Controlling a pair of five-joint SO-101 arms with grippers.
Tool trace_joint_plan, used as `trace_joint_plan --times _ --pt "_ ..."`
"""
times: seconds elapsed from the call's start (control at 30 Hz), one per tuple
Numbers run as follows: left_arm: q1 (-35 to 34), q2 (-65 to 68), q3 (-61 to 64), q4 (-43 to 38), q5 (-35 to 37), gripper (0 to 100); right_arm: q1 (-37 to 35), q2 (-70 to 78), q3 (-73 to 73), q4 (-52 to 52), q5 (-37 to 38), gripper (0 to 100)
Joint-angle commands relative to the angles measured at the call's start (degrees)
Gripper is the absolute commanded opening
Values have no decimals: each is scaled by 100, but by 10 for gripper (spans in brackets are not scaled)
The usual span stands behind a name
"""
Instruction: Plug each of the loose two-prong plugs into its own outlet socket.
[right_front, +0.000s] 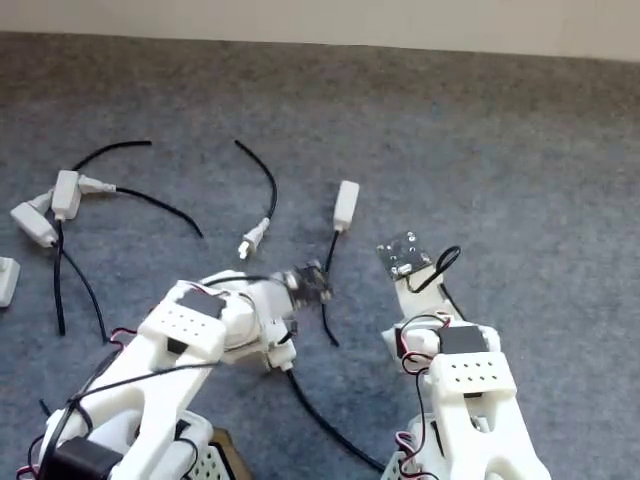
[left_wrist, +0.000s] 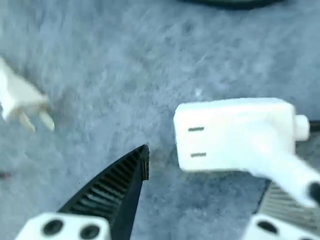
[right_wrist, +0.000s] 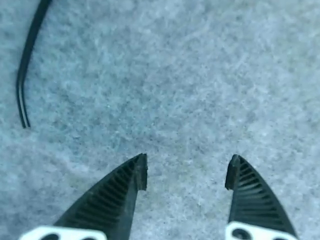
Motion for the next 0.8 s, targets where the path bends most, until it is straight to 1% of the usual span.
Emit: trace_joint_plan --times 0.0,0.13,0.27,0.33,0.4,0.5,0.63,0.77 --pt "-875 -22 -576 -105 1371 332 40 -127 -31 -84 -229 249" --pt "-1648 -22 -919 -105 2119 331 40 -127 -40 -84 -281 249" --pt "-2422 -22 -1191 -97 2127 330 40 -127 -40 -84 -281 249" --pt "-2527 -22 -1253 167 2136 332 40 -127 -40 -84 -281 249" --pt "-2413 -75 -1279 642 2242 333 40 -127 -48 -84 -281 249" --pt "-2070 -75 -1719 1415 2769 333 40 -127 -40 -84 -281 249" --pt "-1604 -13 -2782 2251 3754 334 40 -127 -40 -84 -290 249" --pt "-866 -13 -3644 3288 5108 334 40 -119 -40 -84 -290 249"
